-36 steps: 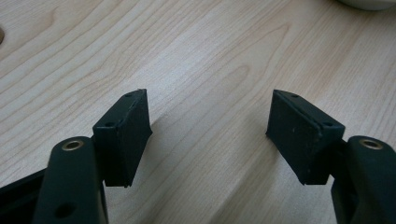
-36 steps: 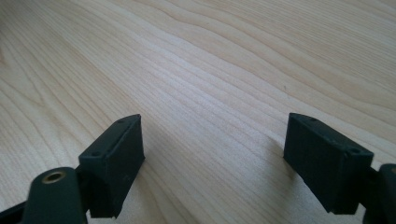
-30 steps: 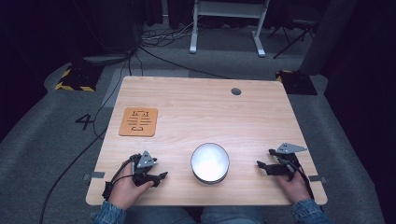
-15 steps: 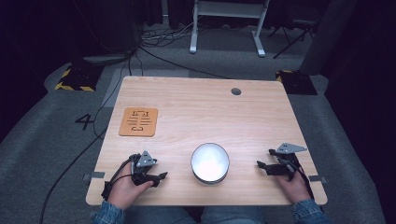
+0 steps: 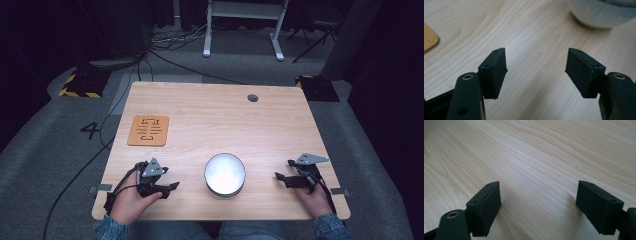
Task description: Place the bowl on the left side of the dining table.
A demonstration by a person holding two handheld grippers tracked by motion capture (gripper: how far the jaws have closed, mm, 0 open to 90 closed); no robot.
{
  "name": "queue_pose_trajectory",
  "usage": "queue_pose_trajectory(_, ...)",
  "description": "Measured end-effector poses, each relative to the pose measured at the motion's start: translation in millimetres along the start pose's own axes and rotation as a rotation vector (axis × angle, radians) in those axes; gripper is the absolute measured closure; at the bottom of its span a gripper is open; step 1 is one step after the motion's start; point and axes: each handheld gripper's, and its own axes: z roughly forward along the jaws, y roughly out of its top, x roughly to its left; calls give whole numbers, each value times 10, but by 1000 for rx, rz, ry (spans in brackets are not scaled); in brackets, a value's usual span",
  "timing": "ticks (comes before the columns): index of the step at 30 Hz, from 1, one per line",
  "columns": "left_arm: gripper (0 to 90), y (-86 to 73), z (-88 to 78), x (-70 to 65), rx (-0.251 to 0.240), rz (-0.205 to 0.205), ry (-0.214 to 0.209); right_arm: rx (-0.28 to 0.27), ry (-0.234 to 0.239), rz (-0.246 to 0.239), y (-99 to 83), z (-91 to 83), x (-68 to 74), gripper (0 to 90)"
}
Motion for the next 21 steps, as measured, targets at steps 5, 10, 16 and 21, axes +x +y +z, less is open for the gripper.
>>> queue_pose_trajectory(5,335,149,-76,-52,-40,16,-19,0,-1,1,-1,0,2,202)
queue_pose_trajectory(10,337,261,-130,-81,-58,41,-31,0,-1,0,-1,0,1,202)
queue_pose_trajectory(16,340,364,-161,-129,-74,46,-47,0,-1,1,-1,0,2,202)
queue_pose_trajectory(21,344,468,-184,-176,-95,69,-63,1,-1,1,-1,-2,2,202)
